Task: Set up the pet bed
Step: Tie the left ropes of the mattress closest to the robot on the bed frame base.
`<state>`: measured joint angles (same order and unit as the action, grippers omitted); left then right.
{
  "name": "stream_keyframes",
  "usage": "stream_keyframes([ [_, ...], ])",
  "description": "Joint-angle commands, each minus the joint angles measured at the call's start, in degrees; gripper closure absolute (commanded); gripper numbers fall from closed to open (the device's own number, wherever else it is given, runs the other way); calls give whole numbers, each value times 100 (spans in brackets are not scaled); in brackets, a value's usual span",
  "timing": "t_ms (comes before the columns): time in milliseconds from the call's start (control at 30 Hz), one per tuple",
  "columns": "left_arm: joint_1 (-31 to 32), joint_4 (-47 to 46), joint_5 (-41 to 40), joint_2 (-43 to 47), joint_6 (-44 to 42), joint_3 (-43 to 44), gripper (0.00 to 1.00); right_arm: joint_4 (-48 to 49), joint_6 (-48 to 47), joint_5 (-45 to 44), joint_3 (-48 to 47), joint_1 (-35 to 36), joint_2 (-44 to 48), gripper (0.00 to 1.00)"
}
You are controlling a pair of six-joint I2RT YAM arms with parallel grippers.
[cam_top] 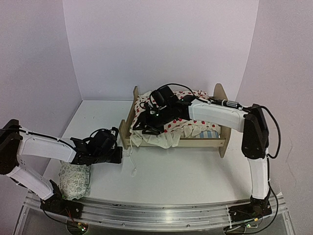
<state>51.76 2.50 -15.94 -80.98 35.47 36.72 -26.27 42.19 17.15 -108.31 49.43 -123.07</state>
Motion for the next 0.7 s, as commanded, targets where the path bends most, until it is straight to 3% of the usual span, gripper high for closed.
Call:
stream_keyframes([
  [0,-110,-449,143,-127,-260,316,100,16,-200,445,782,9,878,46],
  [267,-249,-869,145,-672,-374,670,100,778,-415,502,2494,240,1484,58],
  [400,-308,-845,39,-896,-420,882,100,2360,-461,-350,3813,560,1764,61],
  [500,-376,-780,4,-1002,-444,961,100,4378,-570,-1388,4924,928,1841,61],
  [667,-411,-389,-200,-1192,-502,1228,100,5337,-542,-1950,4994,1165,1331,61],
])
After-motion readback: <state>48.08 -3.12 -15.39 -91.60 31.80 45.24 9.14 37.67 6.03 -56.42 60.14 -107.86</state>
